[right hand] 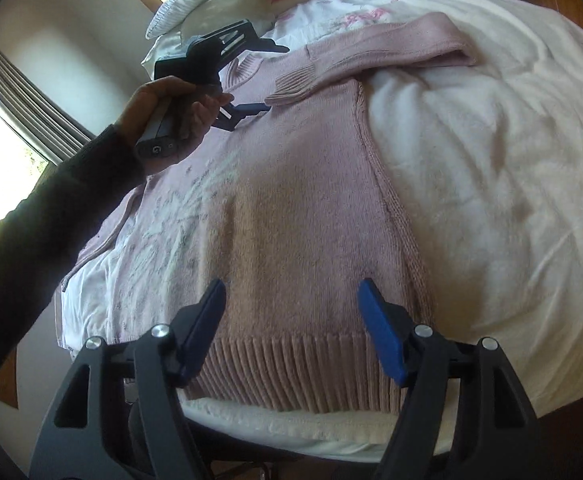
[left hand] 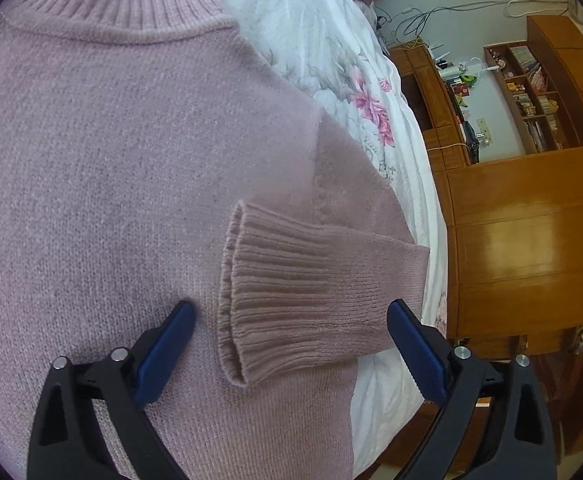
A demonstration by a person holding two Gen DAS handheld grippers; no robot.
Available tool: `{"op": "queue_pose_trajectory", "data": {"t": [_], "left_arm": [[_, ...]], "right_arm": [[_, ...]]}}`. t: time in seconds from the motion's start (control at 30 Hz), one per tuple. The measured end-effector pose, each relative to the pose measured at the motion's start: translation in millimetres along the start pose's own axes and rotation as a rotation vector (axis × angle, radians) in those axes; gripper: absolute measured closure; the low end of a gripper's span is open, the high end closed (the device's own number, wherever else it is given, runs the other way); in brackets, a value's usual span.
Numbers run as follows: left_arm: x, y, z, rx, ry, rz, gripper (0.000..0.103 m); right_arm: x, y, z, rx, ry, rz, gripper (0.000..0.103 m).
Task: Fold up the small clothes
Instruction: 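Open the right tool to release the folded cuff and withdraw, then grasp the other sleeve cuff with the left tool and fold it across the body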
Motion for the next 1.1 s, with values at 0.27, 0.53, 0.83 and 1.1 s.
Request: {"op": "queue_pose_trajectory", "data": {"t": [0.27, 0.53, 0.83, 1.1], "left_arm": [[3, 14, 6, -0.08, 0.012, -0.009, 0.098], [-9, 101, -16, -0.088, -0.059, -0.105, 0.098], [-8, 236, 37, -0.199, -0.014, -0.243, 0.098], [-4, 272, 100, -0.236, 0.074, -0.277, 0.098]], "right_arm": [[6, 18, 0, -0.045, -0.077, -0.039, 0.034], [11, 32, 7, -0.049, -0.067, -0.047, 0.034], [21, 29, 23, -0.064, -0.055, -0.016, 0.034], [20, 22, 39, -0.067, -0.032, 0.001, 0.034]]}}
Point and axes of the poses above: each gripper's, at about its wrist camera, not at the fingertips, and y roughly against the way its jaws point, z to its left, x to its underside, the point moved 5 cm from there along -y, roughly the way its jaws point, and after that the axes turned 8 degrees about z, right-handed, at the moved point
